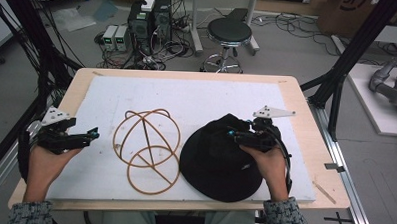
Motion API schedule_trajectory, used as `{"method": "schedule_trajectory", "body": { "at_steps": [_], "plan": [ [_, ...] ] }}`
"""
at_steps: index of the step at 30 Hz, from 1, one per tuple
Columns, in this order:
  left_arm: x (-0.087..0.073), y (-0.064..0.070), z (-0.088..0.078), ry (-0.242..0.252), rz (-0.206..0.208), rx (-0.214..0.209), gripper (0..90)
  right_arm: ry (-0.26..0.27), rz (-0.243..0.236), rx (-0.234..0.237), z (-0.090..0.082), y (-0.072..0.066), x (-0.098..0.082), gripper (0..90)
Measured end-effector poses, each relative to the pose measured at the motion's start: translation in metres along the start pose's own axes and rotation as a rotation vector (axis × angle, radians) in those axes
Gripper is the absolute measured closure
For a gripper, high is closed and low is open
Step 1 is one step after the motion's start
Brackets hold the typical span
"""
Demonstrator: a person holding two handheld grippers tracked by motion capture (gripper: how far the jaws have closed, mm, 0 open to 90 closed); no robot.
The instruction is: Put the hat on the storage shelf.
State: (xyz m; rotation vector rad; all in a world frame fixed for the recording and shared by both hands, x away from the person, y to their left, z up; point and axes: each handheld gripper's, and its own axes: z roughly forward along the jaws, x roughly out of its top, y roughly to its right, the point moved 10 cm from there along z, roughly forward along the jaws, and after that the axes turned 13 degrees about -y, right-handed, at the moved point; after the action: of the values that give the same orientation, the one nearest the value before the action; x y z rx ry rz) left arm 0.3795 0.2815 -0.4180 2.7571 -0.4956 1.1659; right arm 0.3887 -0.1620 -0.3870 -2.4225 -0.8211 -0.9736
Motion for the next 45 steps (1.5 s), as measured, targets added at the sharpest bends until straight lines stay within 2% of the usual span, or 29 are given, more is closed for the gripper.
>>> {"method": "schedule_trajectory", "body": {
  "at_steps": [4,8,15,21,23,32,34,35,36,38,41,42,45],
  "plan": [
    [0.000,0.001,0.001,-0.003,0.002,-0.002,18.5,-0.007,-0.004,-0.010,-0.001,-0.001,0.000,59.7],
    [-0.001,0.000,0.000,-0.002,0.000,-0.003,18.6,-0.002,0.005,-0.019,-0.003,0.000,0.000,73.3],
    [-0.001,-0.001,0.000,-0.001,-0.004,-0.001,18.8,0.011,-0.008,-0.037,-0.005,0.000,0.001,82.2],
    [0.000,-0.003,-0.002,0.001,-0.005,0.002,18.9,0.029,-0.007,-0.035,-0.008,0.000,0.003,85.5],
    [0.000,-0.004,-0.002,0.006,-0.009,0.004,19.2,0.053,-0.020,-0.043,-0.013,0.000,0.006,86.3],
    [0.001,-0.006,-0.005,0.012,-0.006,0.006,19.3,0.156,-0.024,-0.036,-0.043,0.004,0.019,86.6],
    [0.000,-0.007,-0.006,0.013,-0.012,0.009,19.4,0.191,-0.023,-0.013,-0.052,0.004,0.023,86.6],
    [0.000,-0.007,-0.006,0.013,-0.012,0.009,19.3,0.191,-0.023,-0.013,-0.052,0.004,0.023,86.6],
    [0.000,-0.008,-0.007,0.013,-0.012,0.009,19.3,0.223,-0.026,0.020,-0.061,0.006,0.028,86.7],
    [0.001,-0.009,-0.008,0.016,-0.014,0.012,19.3,0.241,-0.037,0.041,-0.068,0.009,0.032,86.7],
    [0.001,-0.010,-0.008,0.018,-0.014,0.012,19.3,0.261,-0.048,0.056,-0.078,0.012,0.039,86.6],
    [0.001,-0.009,-0.008,0.017,-0.014,0.011,19.3,0.286,-0.054,0.062,-0.089,0.016,0.047,86.6],
    [0.002,-0.009,-0.008,0.018,-0.011,0.010,19.3,0.317,-0.056,0.083,-0.102,0.020,0.057,86.6]
  ]
}}
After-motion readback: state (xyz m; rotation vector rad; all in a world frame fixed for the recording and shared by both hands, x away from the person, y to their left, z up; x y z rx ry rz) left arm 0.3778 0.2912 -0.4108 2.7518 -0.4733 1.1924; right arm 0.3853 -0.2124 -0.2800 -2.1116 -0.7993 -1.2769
